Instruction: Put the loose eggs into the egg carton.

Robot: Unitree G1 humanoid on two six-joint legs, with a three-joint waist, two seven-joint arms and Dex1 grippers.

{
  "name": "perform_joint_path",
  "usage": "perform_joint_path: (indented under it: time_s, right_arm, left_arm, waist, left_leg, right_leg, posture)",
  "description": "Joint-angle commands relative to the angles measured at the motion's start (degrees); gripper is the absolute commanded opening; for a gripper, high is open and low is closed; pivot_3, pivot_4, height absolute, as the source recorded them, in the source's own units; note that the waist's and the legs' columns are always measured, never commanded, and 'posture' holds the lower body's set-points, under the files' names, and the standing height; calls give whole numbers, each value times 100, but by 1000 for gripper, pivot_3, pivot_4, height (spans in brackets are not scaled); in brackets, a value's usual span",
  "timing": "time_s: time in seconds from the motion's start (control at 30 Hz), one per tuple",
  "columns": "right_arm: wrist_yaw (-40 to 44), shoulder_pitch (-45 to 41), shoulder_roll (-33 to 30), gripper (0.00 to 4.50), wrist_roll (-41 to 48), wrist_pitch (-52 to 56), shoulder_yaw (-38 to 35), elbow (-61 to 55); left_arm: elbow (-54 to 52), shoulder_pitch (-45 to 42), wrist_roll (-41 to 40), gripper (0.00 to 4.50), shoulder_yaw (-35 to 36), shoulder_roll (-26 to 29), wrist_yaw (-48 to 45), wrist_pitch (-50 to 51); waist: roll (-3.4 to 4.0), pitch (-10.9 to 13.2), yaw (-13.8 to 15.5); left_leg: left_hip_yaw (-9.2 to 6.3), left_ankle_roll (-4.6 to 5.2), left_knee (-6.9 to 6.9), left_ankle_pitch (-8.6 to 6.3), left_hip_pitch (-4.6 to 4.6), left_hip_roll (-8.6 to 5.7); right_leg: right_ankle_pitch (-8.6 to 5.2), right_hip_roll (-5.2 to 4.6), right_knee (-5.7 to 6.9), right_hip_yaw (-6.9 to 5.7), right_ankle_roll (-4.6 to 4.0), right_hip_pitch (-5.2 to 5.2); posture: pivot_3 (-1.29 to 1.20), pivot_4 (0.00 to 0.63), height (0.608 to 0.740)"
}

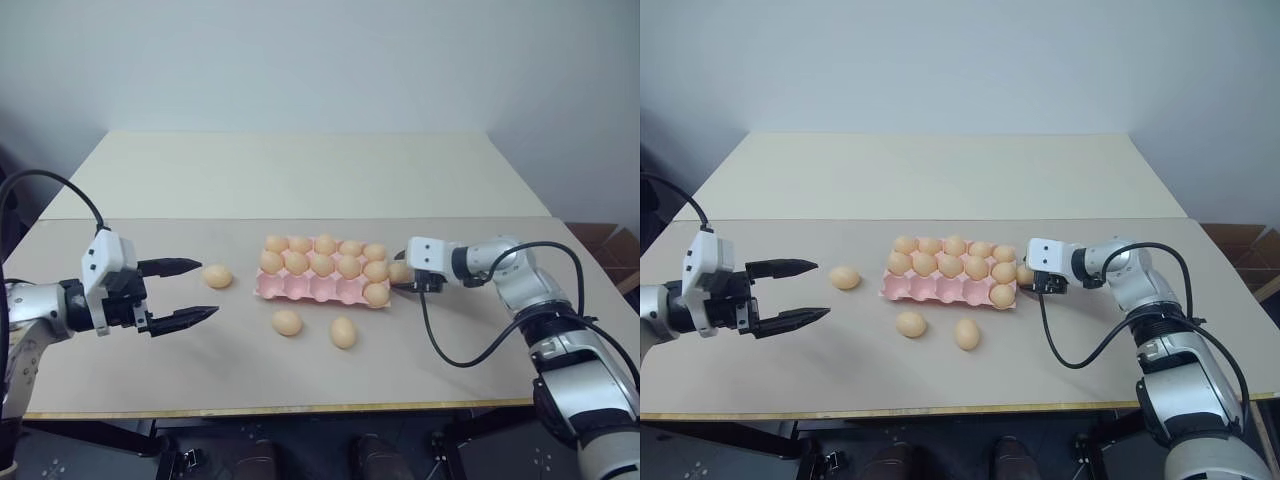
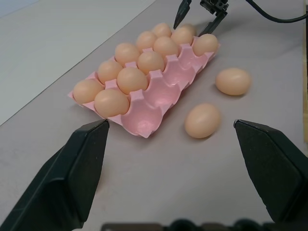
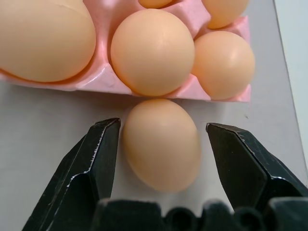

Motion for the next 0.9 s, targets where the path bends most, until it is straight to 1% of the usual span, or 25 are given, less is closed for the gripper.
perform_joint_path:
  time_s: [0.03, 0.1, 0.13, 0.17, 0.33, 0.4, 0.5, 0.6, 0.73, 0.9]
  right_arm:
    - [50, -225, -15, 2767, -48, -232, -20, 116]
    - [60, -249, -22, 2174, -61, -281, -17, 177]
    - [77, -243, -33, 1988, -46, -276, -35, 158]
    - [79, -228, -54, 1925, -36, -290, -55, 129]
    - [19, -62, -336, 1924, 53, -195, -256, -346]
    - [-7, 55, -496, 1924, 199, 6, -434, -824]
    - [-29, 221, -574, 1924, 482, 436, -691, -1642]
    - [-21, 376, -448, 1924, 833, 984, -880, -2581]
    - [-61, 639, -16, 1924, 1209, 1711, -747, -3804]
    - [-413, 804, 442, 1924, 823, 2062, -312, -4060]
  left_arm:
    - [-171, 34, -56, 4500, 243, 91, 20, -68]
    - [-195, 76, -52, 4500, 280, 92, 27, -64]
    - [-210, 97, -54, 4500, 294, 90, 32, -61]
    - [-214, 105, -50, 4500, 295, 88, 39, -65]
    - [-202, 84, -36, 4500, 247, 57, 77, -91]
    - [-174, 51, -48, 4500, 227, 42, 80, -99]
    - [-113, -23, -53, 4500, 167, 26, 70, -115]
    - [-32, -170, -76, 4500, 47, -2, 6, -135]
    - [111, -426, -39, 4500, -151, -10, -80, -155]
    - [218, -567, -35, 4500, -241, 16, -163, -161]
  waist:
    - [0, 0, -1]
    - [0, 0, -1]
    - [0, 0, -1]
    - [0, 0, -1]
    - [1, 1, 14]
    - [1, 1, 22]
    - [1, 0, 15]
    - [1, 0, -9]
    - [1, 0, -6]
    - [1, 0, 19]
  left_leg:
    - [0, 0, 0, 0, 0, 0]
    - [0, 0, 0, 0, 0, 0]
    - [0, 0, 0, 0, 0, 0]
    - [0, 0, 0, 0, 0, 0]
    - [0, 0, -1, 0, -1, 0]
    - [0, 0, -1, 0, -2, 0]
    - [1, 0, -3, 0, -2, 1]
    - [2, 0, -3, -1, 0, 8]
    - [4, -1, -3, 0, 4, 31]
    - [13, -1, -3, -1, 0, 41]
  right_leg:
    - [0, 0, 0, 0, 0, 0]
    - [0, 0, 0, 0, 0, 0]
    - [0, 0, 0, 0, 0, 0]
    - [0, 0, 0, 0, 0, 0]
    - [0, 0, 0, 0, 0, -1]
    - [-1, -1, -1, 0, -1, -1]
    - [2, -1, -1, 0, 4, -4]
    - [6, 8, 1, 2, 9, -5]
    - [15, 29, 2, 0, 3, -5]
    - [17, 35, 1, -2, 0, -11]
  posture:
    - [0, 150, 740]
    - [0, 150, 740]
    - [0, 150, 740]
    - [0, 150, 740]
    - [0, 150, 740]
    - [0, 150, 740]
    - [0, 150, 740]
    - [0, 150, 740]
    - [0, 150, 740]
    - [0, 150, 740]
